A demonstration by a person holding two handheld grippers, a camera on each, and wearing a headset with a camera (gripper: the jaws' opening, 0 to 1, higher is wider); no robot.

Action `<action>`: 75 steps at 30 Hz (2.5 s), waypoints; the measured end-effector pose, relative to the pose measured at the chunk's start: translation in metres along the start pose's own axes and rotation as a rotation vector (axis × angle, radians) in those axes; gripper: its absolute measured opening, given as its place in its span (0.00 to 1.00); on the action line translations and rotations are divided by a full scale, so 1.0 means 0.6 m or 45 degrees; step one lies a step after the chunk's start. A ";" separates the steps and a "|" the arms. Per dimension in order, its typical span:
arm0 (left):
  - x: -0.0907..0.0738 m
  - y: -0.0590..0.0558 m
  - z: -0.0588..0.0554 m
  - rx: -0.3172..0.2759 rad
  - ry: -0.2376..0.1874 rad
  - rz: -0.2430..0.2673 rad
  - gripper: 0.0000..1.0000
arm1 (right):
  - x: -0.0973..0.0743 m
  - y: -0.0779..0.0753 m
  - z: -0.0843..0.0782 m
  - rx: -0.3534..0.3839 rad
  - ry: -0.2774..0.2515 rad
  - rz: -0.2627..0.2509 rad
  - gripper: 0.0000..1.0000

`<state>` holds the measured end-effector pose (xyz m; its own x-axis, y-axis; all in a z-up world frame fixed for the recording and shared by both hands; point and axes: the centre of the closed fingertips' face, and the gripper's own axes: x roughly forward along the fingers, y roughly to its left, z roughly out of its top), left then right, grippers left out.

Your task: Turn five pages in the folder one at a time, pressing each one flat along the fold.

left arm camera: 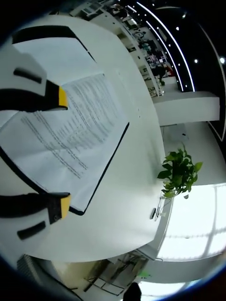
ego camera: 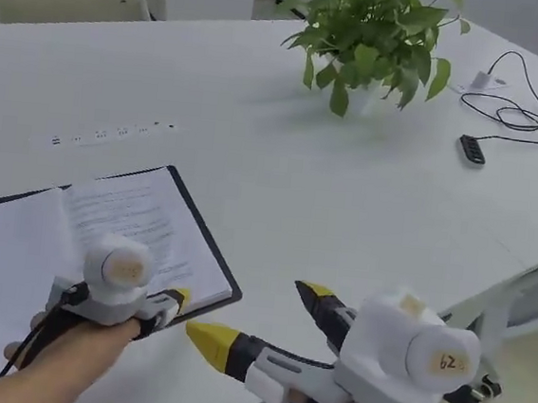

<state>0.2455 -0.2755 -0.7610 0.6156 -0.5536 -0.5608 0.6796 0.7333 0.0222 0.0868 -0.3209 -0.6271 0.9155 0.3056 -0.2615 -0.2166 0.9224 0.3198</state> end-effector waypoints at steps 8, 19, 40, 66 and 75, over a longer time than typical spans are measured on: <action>0.023 0.001 -0.030 -0.043 0.054 0.036 0.63 | -0.003 0.004 -0.008 -0.021 0.016 0.005 0.90; 0.019 0.004 -0.030 -0.061 -0.056 0.037 0.61 | -0.002 0.004 -0.016 -0.039 0.036 0.001 0.89; 0.015 0.030 -0.031 -0.112 -0.192 0.085 0.33 | -0.001 -0.002 -0.027 -0.048 0.065 -0.028 0.88; 0.014 0.048 -0.030 -0.188 -0.195 0.112 0.17 | 0.148 -0.068 -0.058 0.198 0.358 0.115 0.69; 0.013 0.048 -0.031 -0.196 -0.199 0.112 0.17 | 0.211 -0.109 -0.100 0.441 0.412 0.051 0.54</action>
<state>0.2623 -0.2515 -0.7804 0.7325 -0.5304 -0.4268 0.5589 0.8265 -0.0678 0.1967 -0.3281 -0.7355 0.7444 0.4478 -0.4953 -0.0732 0.7920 0.6061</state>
